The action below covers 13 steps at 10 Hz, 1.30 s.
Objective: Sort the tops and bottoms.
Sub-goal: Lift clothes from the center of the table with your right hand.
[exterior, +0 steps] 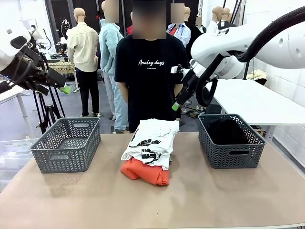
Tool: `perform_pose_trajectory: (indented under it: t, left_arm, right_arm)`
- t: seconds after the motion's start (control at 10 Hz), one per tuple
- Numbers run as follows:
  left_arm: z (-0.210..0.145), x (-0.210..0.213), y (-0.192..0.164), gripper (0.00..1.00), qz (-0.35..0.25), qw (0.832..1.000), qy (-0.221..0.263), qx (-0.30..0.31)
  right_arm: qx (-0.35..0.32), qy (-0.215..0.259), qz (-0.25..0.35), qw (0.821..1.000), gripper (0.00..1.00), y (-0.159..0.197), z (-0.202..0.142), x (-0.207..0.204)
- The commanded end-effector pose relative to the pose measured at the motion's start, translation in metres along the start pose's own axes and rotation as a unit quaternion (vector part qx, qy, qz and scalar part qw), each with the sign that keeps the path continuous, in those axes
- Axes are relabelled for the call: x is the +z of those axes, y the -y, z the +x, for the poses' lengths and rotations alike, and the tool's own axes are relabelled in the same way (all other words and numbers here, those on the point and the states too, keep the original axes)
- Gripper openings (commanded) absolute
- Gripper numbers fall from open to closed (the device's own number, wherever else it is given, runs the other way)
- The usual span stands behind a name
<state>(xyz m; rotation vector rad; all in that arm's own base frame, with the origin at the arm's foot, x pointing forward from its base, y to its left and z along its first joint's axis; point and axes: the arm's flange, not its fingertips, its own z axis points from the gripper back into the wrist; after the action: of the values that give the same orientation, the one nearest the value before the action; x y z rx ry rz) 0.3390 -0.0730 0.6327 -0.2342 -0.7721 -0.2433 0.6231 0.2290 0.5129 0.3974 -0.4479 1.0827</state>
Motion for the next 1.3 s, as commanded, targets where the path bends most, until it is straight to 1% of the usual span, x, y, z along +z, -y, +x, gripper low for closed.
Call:
perform_pose_trajectory:
  t: [0.0,0.1,0.4,0.5,0.6,0.9,1.1,1.2]
  left_arm:
    - [0.001,0.002,-0.002,0.91,0.004,1.000,-0.005,-0.002]
    - [0.001,0.002,-0.002,0.91,0.004,1.000,-0.005,-0.002]
    - [0.001,0.002,-0.002,0.91,0.004,1.000,-0.005,-0.002]
    - [0.001,0.002,-0.002,0.91,0.004,1.000,-0.005,-0.002]
    - [0.001,0.002,-0.002,0.91,0.004,1.000,-0.005,-0.002]
    - [0.001,0.002,-0.002,0.91,0.004,1.000,-0.005,-0.002]
    - [0.001,0.002,-0.002,0.91,0.004,1.000,-0.005,-0.002]
    - [0.001,0.002,-0.002,0.91,0.004,1.000,-0.005,-0.002]
  right_arm:
    - [0.048,-0.025,-0.003,0.999,1.00,0.014,0.033,-0.012]
    - [0.053,-0.045,0.005,0.998,1.00,0.027,0.055,-0.029]
    - [0.053,-0.087,0.008,0.995,1.00,0.066,0.110,-0.067]
    - [0.057,-0.099,0.025,0.993,1.00,0.072,0.125,-0.080]
    - [0.061,-0.103,0.040,0.992,1.00,0.073,0.133,-0.088]
    - [0.061,-0.126,0.074,0.987,1.00,0.067,0.135,-0.099]
    - [0.054,-0.150,0.097,0.982,1.00,0.069,0.126,-0.120]
    - [0.058,-0.152,0.102,0.981,1.00,0.071,0.123,-0.129]
